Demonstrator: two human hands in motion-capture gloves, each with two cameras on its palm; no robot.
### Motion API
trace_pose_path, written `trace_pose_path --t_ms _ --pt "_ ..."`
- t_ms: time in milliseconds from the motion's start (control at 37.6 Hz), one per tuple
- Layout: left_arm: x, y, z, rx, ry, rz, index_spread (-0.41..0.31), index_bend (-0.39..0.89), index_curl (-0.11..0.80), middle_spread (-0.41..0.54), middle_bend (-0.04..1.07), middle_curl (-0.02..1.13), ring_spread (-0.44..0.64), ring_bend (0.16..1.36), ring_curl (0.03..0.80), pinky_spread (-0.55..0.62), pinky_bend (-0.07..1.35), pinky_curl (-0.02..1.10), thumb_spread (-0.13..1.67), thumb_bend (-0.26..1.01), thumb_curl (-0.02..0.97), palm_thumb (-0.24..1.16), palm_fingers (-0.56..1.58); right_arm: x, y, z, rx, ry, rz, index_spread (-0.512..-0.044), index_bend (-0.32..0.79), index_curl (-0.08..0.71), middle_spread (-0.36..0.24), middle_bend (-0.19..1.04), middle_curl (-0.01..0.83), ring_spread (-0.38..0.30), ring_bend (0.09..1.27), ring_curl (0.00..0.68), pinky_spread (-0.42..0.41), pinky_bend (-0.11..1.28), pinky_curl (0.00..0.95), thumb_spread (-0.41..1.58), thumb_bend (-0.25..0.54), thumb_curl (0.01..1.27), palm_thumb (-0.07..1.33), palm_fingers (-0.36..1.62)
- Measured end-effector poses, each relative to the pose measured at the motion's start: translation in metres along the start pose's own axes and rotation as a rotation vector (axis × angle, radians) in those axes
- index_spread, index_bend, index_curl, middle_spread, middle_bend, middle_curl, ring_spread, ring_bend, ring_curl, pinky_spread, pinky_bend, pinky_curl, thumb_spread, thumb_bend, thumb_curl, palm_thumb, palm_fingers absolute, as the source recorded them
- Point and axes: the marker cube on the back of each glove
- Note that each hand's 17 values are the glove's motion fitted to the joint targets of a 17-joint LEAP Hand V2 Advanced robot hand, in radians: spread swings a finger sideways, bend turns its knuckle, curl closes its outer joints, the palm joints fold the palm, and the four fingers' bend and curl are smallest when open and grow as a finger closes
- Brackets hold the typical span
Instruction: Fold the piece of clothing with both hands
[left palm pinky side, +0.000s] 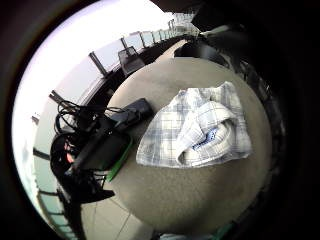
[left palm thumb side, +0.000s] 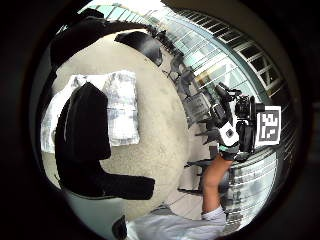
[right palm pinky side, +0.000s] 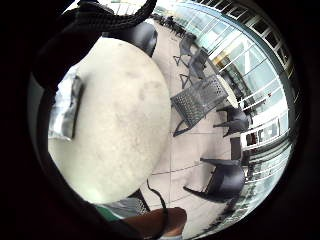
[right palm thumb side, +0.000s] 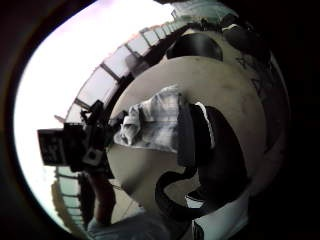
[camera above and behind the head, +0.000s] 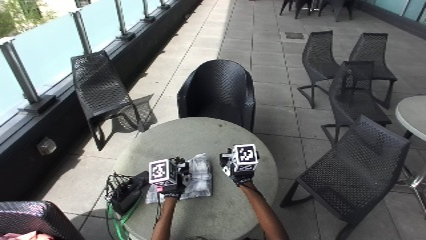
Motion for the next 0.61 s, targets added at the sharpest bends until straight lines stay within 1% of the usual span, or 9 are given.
trace_pose_path --t_ms 159,452,505,558,584,611 --pt "-0.004 0.001 0.003 -0.01 -0.019 -0.005 -0.171 0.17 0.394 -0.13 0.17 0.34 0.11 0.46 0.309 0.4 0.18 0.3 1.43 -0.01 0.262 0.35 0.48 0.004 0.005 0.001 -0.034 0.033 0.005 -0.357 0.17 0.348 -0.091 0.17 0.344 0.03 0.23 0.323 0.232 0.3 0.348 1.32 -0.012 0.31 0.59 0.54" --pt "-0.005 0.003 0.002 -0.024 -0.031 -0.012 -0.171 0.17 0.394 -0.132 0.17 0.34 0.11 0.46 0.309 0.4 0.18 0.3 1.43 -0.01 0.264 0.35 0.48 0.003 0.005 -0.004 -0.016 0.046 0.012 -0.357 0.16 0.349 -0.09 0.17 0.339 0.03 0.23 0.325 0.232 0.3 0.353 1.32 -0.012 0.31 0.59 0.54" --pt "-0.003 0.003 0.001 -0.016 -0.025 -0.003 -0.171 0.17 0.394 -0.132 0.17 0.34 0.11 0.46 0.309 0.4 0.18 0.3 1.43 -0.01 0.264 0.35 0.48 0.004 0.002 -0.007 0.012 0.063 0.011 -0.357 0.16 0.349 -0.09 0.17 0.338 0.03 0.22 0.325 0.233 0.3 0.354 1.32 -0.012 0.31 0.59 0.54" --pt "-0.003 0.002 0.002 -0.01 -0.023 0.006 -0.171 0.17 0.394 -0.132 0.17 0.34 0.11 0.46 0.309 0.4 0.18 0.3 1.43 -0.01 0.265 0.35 0.48 0.01 -0.008 -0.009 0.089 0.109 0.003 -0.357 0.16 0.349 -0.091 0.17 0.336 0.03 0.23 0.326 0.233 0.31 0.355 1.32 -0.012 0.31 0.59 0.54" --pt "-0.003 0.001 0.004 -0.011 -0.025 0.007 -0.171 0.17 0.394 -0.132 0.17 0.34 0.11 0.46 0.309 0.4 0.18 0.3 1.43 0.0 0.265 0.35 0.48 0.012 -0.011 -0.008 0.108 0.123 -0.001 -0.357 0.16 0.349 -0.091 0.17 0.335 0.03 0.23 0.327 0.233 0.31 0.355 1.32 -0.012 0.31 0.59 0.54" --pt "-0.005 0.001 0.006 -0.014 -0.029 0.006 -0.171 0.17 0.394 -0.132 0.17 0.34 0.11 0.46 0.309 0.4 0.18 0.3 1.43 -0.01 0.265 0.35 0.48 0.012 -0.01 -0.004 0.092 0.119 -0.004 -0.357 0.16 0.349 -0.091 0.17 0.335 0.03 0.22 0.327 0.233 0.31 0.356 1.32 -0.012 0.31 0.59 0.54"
